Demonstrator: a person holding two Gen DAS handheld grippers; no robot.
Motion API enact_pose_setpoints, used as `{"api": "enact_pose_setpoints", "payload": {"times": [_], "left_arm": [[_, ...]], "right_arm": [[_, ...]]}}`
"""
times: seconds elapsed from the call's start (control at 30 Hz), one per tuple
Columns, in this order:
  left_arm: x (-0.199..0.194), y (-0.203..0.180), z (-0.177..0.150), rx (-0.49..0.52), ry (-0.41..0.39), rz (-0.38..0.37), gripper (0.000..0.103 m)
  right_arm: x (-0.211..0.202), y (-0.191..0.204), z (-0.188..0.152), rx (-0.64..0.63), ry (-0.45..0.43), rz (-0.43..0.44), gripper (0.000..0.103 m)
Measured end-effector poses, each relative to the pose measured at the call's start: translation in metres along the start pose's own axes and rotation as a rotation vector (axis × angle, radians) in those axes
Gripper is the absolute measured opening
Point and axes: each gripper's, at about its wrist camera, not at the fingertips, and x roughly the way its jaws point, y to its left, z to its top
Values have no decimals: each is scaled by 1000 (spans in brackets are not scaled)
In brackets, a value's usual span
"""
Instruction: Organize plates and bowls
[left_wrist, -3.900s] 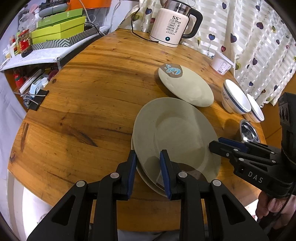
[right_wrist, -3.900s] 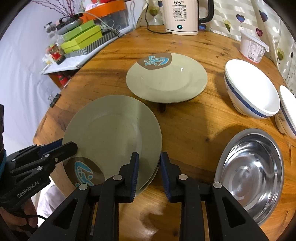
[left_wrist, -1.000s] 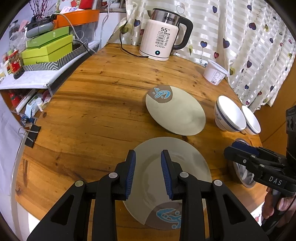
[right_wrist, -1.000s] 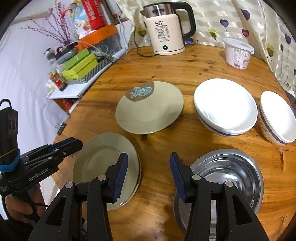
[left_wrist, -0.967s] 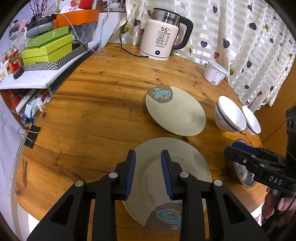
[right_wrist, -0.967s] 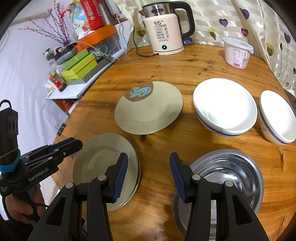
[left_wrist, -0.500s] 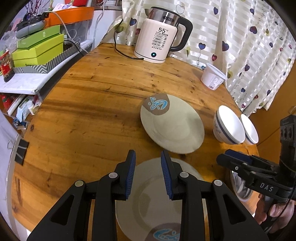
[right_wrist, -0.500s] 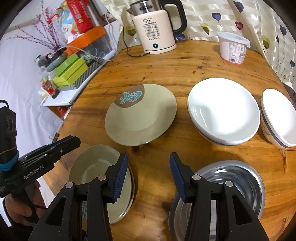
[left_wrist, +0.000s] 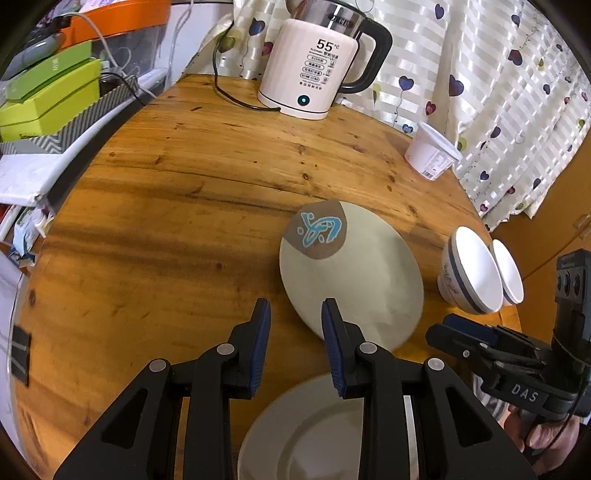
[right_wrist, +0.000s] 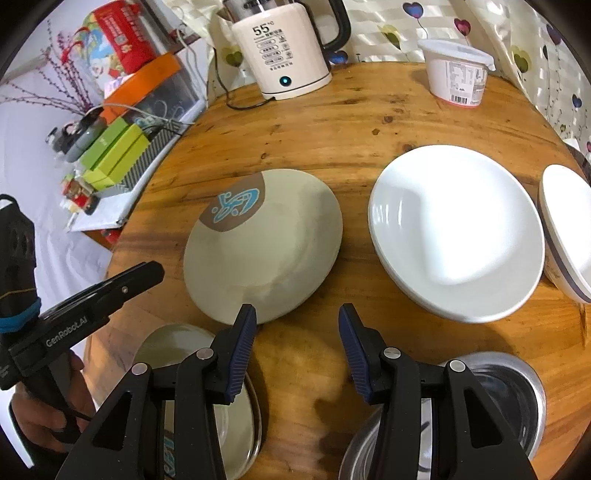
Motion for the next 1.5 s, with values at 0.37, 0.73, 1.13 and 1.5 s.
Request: {"api": "enact_pose_setpoints", "payload": {"times": [0.37, 0.73, 1.13, 1.5], "left_arm": [[31, 8, 17, 7, 50, -1, 30], [43, 7, 20, 22, 64, -35, 30], [48, 2, 18, 55, 60, -46, 29], [42, 0, 17, 72, 43, -20, 27]], "right_arm": [[21, -5, 12, 29, 21, -29, 47], [33, -6, 16, 40, 36, -40, 43], [34, -5, 20, 29, 21, -44, 32], [30, -2, 21, 18, 1, -49, 25]]}}
